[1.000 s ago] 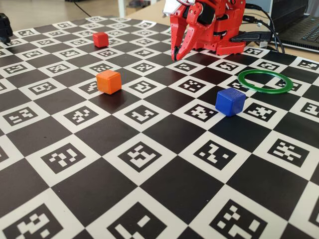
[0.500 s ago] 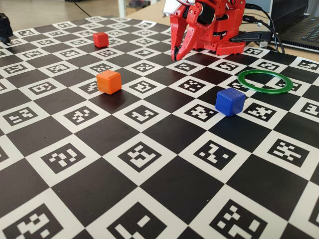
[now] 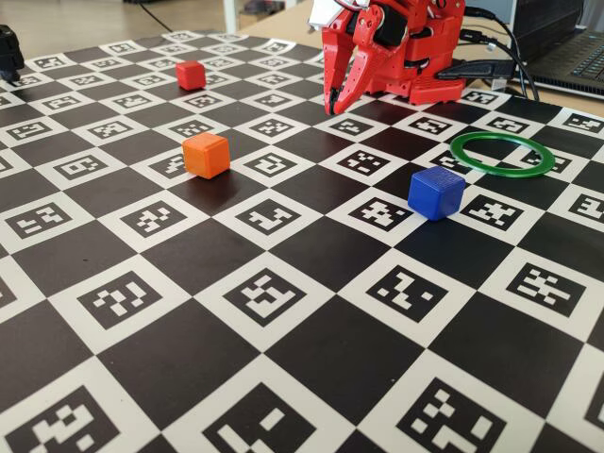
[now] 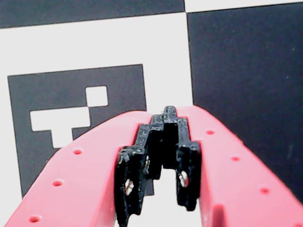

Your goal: Grab the red cube then put it in the green circle then put the blue cube on top and finally the orange cube on top

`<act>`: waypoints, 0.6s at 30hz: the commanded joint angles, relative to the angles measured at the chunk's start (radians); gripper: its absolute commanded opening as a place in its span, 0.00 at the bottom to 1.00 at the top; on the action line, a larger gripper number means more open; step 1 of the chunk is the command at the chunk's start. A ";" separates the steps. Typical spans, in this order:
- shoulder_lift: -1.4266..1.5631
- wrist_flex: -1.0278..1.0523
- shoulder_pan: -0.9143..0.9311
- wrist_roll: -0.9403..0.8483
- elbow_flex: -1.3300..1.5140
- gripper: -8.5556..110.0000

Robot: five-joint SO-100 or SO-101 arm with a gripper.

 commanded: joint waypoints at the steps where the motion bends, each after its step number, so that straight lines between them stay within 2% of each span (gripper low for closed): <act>1: 0.048 0.060 0.003 -0.003 0.055 0.03; 14: 0.048 0.064 -0.006 -0.025 0.055 0.03; 18: 0.048 0.052 -0.005 0.023 0.055 0.03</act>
